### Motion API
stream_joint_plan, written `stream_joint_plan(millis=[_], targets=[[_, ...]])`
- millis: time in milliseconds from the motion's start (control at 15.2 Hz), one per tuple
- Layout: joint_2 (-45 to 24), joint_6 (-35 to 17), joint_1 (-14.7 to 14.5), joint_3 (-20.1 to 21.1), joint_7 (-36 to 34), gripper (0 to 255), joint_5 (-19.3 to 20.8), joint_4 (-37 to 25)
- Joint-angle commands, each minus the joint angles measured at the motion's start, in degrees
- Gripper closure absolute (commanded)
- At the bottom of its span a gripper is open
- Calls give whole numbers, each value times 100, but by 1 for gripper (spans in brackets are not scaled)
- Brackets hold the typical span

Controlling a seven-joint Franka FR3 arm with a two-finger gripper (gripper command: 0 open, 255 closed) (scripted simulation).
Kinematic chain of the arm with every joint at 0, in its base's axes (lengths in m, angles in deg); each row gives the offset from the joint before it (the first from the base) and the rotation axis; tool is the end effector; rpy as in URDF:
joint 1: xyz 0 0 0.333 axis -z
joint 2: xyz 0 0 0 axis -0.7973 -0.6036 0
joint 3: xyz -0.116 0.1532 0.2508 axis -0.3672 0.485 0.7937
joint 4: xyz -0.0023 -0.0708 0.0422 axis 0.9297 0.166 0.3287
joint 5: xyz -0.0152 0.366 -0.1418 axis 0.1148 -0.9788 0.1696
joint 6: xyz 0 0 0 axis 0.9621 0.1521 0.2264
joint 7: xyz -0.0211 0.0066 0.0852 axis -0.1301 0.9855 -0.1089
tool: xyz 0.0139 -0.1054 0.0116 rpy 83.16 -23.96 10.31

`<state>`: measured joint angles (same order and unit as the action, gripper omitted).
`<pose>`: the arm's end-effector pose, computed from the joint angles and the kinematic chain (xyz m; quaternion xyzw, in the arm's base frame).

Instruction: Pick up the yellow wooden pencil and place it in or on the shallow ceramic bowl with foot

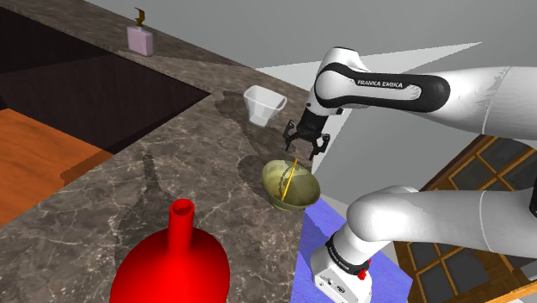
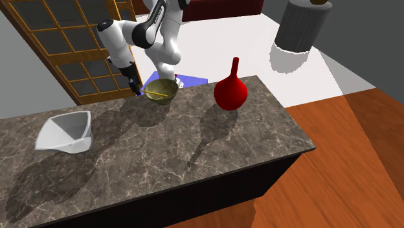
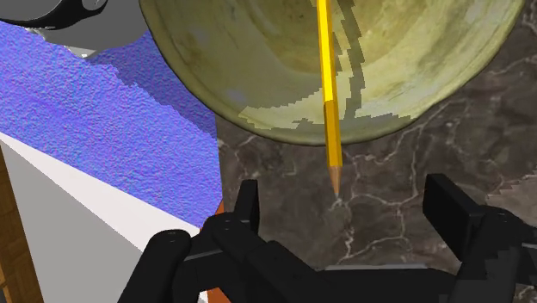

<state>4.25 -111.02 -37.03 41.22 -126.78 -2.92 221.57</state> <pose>0.3168 -0.0301 0.4375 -0.8624 0.5037 0.0500 0.0097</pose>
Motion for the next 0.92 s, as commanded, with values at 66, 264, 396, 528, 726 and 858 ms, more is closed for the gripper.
stream_joint_plan(millis=[66, 264, 396, 528, 726, 858], targets=[[0, 0, 0, 0, 0, 0, 0, 0], [40, 592, 39, -74, -13, 0, 78, -550], [36, 741, 48, -92, -17, 0, 97, -703], [37, 741, 48, -92, -17, 0, 97, -703], [36, 741, 48, -92, -17, 0, 97, -703], [36, 741, 48, -92, -17, 0, 97, -703]])
